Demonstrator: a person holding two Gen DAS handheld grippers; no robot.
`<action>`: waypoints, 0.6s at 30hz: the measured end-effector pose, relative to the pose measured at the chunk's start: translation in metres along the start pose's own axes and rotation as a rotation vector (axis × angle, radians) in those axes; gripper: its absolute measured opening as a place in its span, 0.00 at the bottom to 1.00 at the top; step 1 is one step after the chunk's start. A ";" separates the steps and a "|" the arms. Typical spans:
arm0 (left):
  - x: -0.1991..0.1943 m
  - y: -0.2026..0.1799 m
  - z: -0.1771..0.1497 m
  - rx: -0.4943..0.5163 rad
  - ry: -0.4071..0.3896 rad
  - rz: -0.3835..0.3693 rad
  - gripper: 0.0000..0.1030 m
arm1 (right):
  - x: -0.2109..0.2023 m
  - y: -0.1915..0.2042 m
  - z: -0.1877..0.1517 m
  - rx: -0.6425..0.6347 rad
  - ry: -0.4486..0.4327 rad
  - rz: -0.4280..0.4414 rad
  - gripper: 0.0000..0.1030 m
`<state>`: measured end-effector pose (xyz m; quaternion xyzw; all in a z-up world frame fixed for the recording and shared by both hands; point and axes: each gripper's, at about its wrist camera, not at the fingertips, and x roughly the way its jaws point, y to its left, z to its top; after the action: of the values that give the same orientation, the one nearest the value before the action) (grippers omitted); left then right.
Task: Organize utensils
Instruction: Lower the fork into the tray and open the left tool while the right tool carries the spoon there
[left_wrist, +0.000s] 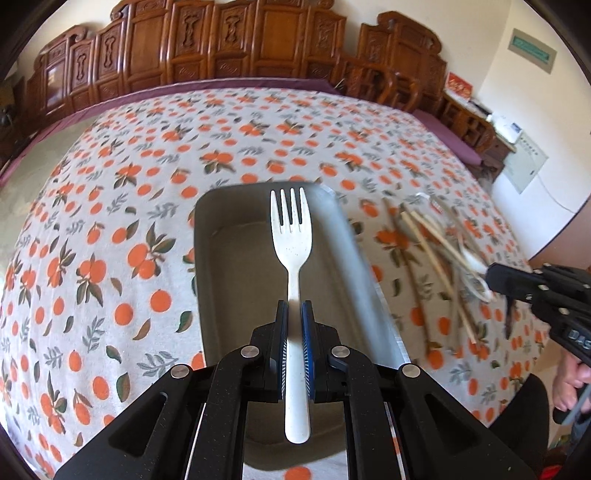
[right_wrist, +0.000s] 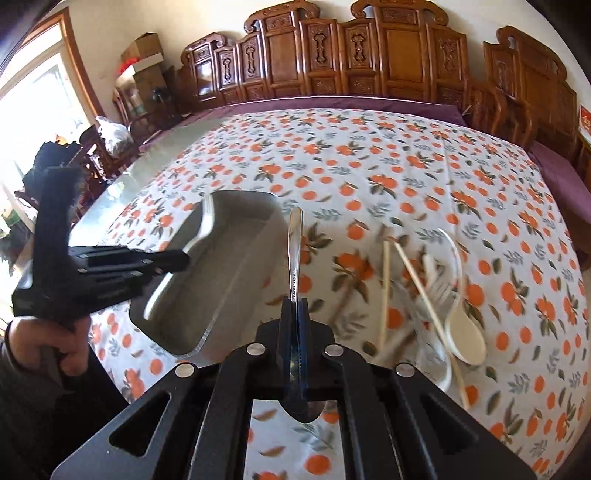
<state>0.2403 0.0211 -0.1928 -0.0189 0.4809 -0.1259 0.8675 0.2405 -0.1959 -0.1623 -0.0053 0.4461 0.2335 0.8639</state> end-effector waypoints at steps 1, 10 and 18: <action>0.003 0.001 0.000 0.001 0.008 0.010 0.06 | 0.002 0.003 0.002 -0.002 0.000 0.003 0.04; 0.018 0.006 0.002 -0.001 0.041 0.059 0.07 | 0.014 0.017 0.008 -0.017 0.004 0.017 0.04; 0.013 0.008 0.003 -0.007 0.030 0.069 0.07 | 0.019 0.024 0.010 -0.021 0.008 0.018 0.04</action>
<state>0.2513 0.0249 -0.2032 -0.0033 0.4948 -0.0947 0.8638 0.2474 -0.1652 -0.1662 -0.0112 0.4471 0.2460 0.8599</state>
